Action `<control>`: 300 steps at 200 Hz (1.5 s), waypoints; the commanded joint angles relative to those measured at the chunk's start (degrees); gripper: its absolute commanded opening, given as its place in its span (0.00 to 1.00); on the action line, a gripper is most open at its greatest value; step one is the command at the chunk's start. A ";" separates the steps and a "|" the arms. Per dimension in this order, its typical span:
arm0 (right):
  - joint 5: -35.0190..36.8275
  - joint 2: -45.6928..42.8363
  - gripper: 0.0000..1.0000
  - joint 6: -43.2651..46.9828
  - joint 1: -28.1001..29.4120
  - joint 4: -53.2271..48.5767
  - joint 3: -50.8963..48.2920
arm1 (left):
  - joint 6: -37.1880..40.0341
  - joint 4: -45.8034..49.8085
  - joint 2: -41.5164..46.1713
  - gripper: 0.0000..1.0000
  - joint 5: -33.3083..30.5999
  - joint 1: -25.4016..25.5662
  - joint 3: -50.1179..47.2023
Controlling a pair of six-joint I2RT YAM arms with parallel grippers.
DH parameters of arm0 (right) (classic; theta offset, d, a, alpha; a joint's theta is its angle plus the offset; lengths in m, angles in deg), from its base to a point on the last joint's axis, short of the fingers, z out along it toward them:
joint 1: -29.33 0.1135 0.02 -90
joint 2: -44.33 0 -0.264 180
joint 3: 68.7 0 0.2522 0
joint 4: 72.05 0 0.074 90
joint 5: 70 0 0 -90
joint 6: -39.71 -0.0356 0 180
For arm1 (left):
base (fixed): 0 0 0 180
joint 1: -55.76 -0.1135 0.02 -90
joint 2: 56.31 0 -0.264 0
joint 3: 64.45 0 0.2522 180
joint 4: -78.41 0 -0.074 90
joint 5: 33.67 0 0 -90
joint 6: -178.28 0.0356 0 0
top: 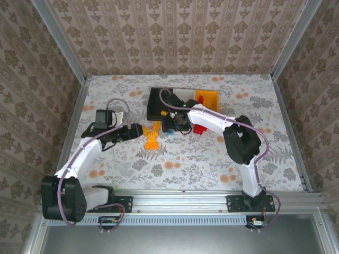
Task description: Sort the legos into containers by color
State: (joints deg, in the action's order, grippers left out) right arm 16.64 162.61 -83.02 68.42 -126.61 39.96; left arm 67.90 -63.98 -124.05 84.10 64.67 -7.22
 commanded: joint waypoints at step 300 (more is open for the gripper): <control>3.32 3.75 0.32 2.97 1.60 -5.98 6.27 | -2.29 -2.37 1.17 0.95 4.37 -1.92 -1.28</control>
State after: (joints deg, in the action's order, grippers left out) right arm 20.99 173.34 -78.76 69.69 -133.60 50.80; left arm 66.48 -65.59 -124.05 87.43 63.16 -7.88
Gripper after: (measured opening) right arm 0.319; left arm 0.951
